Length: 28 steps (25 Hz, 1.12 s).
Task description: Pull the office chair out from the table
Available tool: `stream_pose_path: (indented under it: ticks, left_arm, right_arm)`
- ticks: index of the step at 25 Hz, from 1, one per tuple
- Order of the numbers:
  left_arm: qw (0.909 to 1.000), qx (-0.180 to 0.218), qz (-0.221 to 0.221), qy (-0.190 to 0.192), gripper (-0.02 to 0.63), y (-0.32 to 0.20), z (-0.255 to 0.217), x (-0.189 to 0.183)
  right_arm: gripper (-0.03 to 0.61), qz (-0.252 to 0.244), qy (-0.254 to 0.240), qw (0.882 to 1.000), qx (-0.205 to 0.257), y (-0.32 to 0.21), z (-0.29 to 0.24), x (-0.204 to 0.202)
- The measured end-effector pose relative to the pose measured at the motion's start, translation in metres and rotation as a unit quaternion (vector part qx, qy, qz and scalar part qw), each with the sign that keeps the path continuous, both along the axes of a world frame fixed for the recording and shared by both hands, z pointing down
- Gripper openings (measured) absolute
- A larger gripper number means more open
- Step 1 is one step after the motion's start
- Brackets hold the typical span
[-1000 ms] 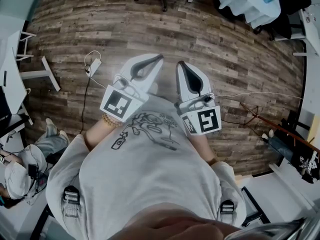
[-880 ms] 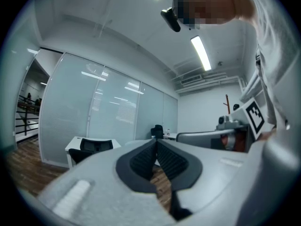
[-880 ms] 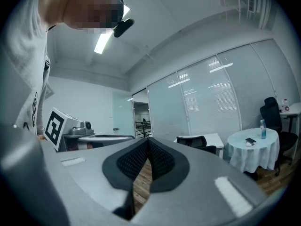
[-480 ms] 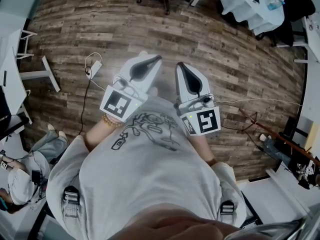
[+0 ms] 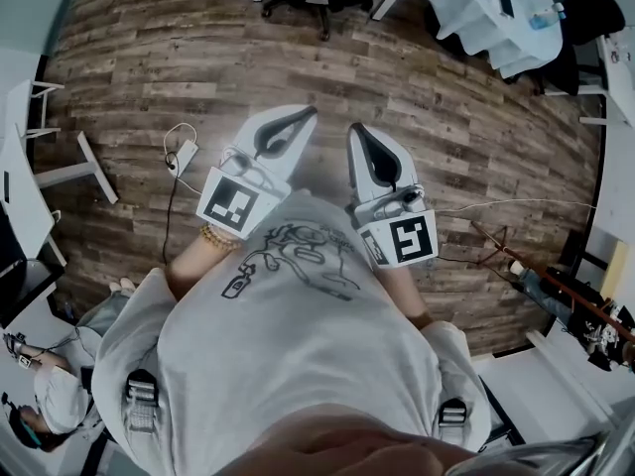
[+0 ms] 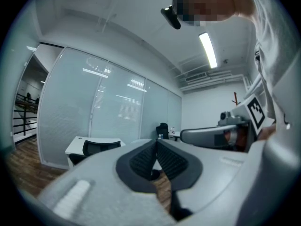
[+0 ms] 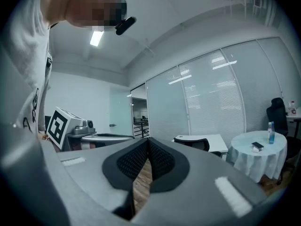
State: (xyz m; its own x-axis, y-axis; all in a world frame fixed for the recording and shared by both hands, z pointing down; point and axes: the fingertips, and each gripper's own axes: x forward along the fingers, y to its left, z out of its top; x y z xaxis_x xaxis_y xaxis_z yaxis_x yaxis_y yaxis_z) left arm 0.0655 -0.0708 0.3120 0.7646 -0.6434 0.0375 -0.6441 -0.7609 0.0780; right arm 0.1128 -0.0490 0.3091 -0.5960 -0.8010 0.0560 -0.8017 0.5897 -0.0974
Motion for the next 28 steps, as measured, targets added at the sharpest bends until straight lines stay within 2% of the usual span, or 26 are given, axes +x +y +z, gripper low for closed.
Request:
stream_pose_path:
  ticks: [4, 11, 17, 24, 28]
  left_arm:
    - [1.0, 0.003, 0.006, -0.006, 0.002, -0.05, -0.001, -0.01]
    - [0.9989, 0.014, 0.014, -0.042, 0.005, -0.14, 0.003, -0.043]
    - [0.9966, 0.017, 0.027, -0.076, 0.037, -0.223, 0.018, -0.058]
    - [0.9846, 0.034, 0.047, -0.165, 0.08, -0.308, 0.059, -0.072]
    - [0.975, 0.031, 0.056, -0.213, 0.091, -0.355, 0.093, -0.076]
  right_arm:
    - [0.006, 0.001, 0.009, 1.0, 0.0, -0.053, 0.0, -0.01]
    - [0.012, -0.002, 0.035, 0.999, 0.012, -0.144, -0.002, -0.04]
    - [0.027, -0.007, 0.063, 0.998, 0.004, -0.224, 0.009, -0.048]
    - [0.063, 0.006, 0.117, 0.993, 0.006, -0.307, 0.03, -0.045]
    - [0.106, -0.003, 0.195, 0.981, 0.002, -0.351, 0.062, -0.04]
